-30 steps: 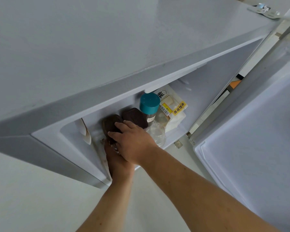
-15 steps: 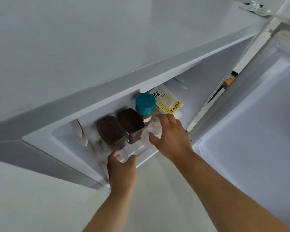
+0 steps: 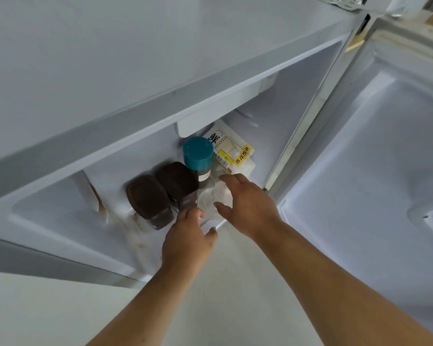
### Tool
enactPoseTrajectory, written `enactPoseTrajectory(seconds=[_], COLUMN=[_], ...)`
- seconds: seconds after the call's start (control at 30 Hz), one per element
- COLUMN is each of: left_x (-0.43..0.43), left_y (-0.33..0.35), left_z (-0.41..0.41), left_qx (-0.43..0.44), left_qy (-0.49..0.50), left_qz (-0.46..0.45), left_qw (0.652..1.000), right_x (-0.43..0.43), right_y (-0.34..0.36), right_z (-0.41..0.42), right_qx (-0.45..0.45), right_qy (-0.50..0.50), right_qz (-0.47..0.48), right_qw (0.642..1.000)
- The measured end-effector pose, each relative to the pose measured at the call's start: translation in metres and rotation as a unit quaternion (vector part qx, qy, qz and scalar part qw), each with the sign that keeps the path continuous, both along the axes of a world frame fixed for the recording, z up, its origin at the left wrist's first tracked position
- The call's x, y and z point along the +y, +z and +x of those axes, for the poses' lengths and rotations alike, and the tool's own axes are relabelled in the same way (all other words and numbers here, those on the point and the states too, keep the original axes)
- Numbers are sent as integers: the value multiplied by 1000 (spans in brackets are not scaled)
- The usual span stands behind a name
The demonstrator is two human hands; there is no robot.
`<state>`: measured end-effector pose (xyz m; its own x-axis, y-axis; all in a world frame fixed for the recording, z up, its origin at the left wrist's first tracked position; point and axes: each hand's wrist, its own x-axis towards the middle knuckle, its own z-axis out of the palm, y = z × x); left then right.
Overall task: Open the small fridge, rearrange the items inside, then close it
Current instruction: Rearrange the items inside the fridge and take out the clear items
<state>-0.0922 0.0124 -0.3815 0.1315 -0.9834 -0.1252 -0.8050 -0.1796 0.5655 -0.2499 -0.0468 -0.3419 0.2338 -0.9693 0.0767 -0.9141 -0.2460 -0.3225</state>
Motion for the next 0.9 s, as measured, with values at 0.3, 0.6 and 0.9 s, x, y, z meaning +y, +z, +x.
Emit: enactPoseTrajectory(seconds=[0.3, 0.6, 0.9], left_x=[-35, -82, -91], left_y=[-6, -2, -11], left_z=[-26, -50, -57], left_qx=[-143, -273, -306], left_qy=[-95, -157, -176], left_qz=[-42, 105, 109], left_qw=[984, 943, 929], right_x=[44, 66, 78], right_y=[6, 2, 1], right_z=[-38, -61, -77], right_qx=[-27, -6, -2], right_qy=[-54, -89, -97], right_qz=[-23, -3, 13], right_qw=[998, 996, 995])
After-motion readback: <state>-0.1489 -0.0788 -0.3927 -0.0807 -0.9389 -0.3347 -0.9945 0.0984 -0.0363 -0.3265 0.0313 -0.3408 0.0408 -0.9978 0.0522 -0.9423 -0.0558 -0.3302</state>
